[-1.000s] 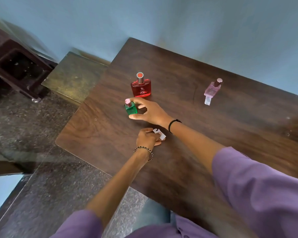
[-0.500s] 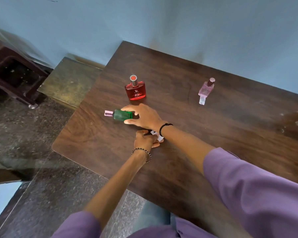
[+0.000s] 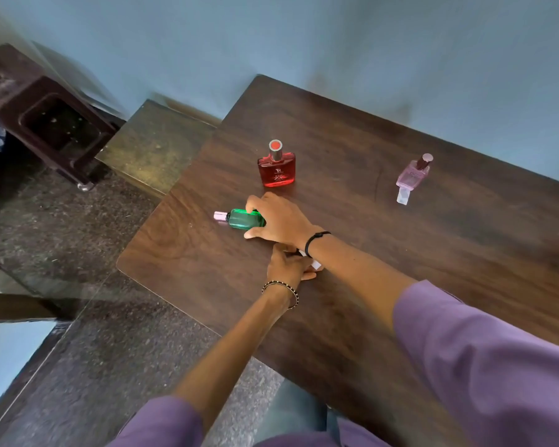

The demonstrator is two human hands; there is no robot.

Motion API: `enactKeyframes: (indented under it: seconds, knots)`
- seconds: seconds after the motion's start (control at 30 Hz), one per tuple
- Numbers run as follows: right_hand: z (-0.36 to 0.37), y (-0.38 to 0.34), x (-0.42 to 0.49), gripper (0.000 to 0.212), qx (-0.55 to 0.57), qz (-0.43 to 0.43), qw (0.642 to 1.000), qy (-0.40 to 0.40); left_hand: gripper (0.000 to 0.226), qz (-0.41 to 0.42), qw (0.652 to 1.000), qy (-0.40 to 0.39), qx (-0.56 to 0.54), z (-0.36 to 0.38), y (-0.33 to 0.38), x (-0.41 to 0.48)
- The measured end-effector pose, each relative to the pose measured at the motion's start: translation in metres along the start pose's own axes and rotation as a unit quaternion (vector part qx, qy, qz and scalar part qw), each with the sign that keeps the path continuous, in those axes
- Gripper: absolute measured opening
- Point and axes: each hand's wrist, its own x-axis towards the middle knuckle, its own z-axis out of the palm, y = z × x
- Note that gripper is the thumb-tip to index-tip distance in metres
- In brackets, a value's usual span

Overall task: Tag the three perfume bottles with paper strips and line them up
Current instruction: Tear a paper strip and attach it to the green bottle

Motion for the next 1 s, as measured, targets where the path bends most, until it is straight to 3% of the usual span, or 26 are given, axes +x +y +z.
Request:
enactKeyframes:
  seconds: [0.17,0.3,0.47,0.7,0.8,1.0]
  knots:
    - [0.008,0.001,-0.005,0.04,0.069,0.034,0.997,0.024,0.017,0.008,0.999,-0.029,0.028,-0.004,0.0,-0.001]
    - [-0.009,0.003,-0.033,0.039,0.237,0.135,0.961,0.048,0.018,0.009,0.998,-0.056,0.027,-0.007,-0.003,-0.006]
    - [-0.044,0.001,-0.107,0.04,0.515,0.172,0.839,0.047,0.017,0.04,0.994,-0.085,0.052,-0.009,-0.005,-0.013]
    - [-0.056,0.015,-0.193,0.034,0.695,0.178,0.688,0.104,0.018,0.115,0.975,-0.16,0.101,0.018,0.014,-0.026]
    - [-0.058,0.016,-0.218,0.033,0.699,0.187,0.676,0.139,0.028,0.142,0.963,-0.195,0.121,0.036,0.025,-0.036]
    - [-0.057,0.011,-0.249,0.036,0.675,0.221,0.671,0.212,0.027,0.154,0.961,-0.21,0.094,0.06,0.039,-0.061]
